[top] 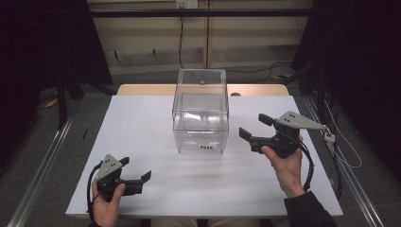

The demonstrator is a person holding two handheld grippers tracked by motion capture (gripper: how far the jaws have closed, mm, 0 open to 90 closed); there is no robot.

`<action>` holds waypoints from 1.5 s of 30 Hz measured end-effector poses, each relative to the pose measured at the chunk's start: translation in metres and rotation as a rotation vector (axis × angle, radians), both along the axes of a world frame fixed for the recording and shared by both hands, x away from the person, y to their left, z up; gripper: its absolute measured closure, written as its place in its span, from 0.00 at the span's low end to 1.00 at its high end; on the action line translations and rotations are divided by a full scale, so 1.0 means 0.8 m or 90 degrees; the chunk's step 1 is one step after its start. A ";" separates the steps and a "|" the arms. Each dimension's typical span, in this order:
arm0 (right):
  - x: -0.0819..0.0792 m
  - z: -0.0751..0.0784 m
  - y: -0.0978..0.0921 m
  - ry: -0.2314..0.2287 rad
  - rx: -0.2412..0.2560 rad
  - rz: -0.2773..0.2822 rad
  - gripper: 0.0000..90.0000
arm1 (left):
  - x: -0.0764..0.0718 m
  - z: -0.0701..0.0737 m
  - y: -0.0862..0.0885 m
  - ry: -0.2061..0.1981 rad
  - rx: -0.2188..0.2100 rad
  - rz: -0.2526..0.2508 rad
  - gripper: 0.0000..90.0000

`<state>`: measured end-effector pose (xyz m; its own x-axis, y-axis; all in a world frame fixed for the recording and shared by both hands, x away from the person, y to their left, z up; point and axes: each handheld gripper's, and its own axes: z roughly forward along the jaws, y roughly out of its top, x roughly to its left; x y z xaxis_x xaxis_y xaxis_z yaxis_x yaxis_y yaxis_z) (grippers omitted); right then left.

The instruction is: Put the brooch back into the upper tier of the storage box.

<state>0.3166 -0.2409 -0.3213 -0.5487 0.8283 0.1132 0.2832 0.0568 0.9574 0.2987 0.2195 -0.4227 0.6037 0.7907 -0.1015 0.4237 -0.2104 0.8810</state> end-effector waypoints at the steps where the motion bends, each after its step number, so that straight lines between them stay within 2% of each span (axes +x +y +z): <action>1: 0.000 -0.001 -0.001 0.001 -0.003 -0.002 0.14 | 0.000 0.000 0.000 0.001 0.002 0.001 0.05; 10: -0.009 -0.012 -0.015 0.018 -0.017 -0.016 0.14 | -0.001 0.001 0.001 0.000 0.003 0.005 0.05; 16: -0.017 -0.023 -0.021 0.024 -0.010 -0.031 0.15 | -0.002 0.001 0.001 -0.001 0.004 0.005 0.05; 27: -0.026 -0.044 -0.032 0.059 -0.029 -0.045 0.15 | -0.002 0.001 0.001 -0.002 0.003 0.006 0.05; 45: -0.043 -0.065 -0.045 0.084 -0.042 -0.068 0.15 | -0.001 0.001 0.001 -0.004 0.003 0.006 0.05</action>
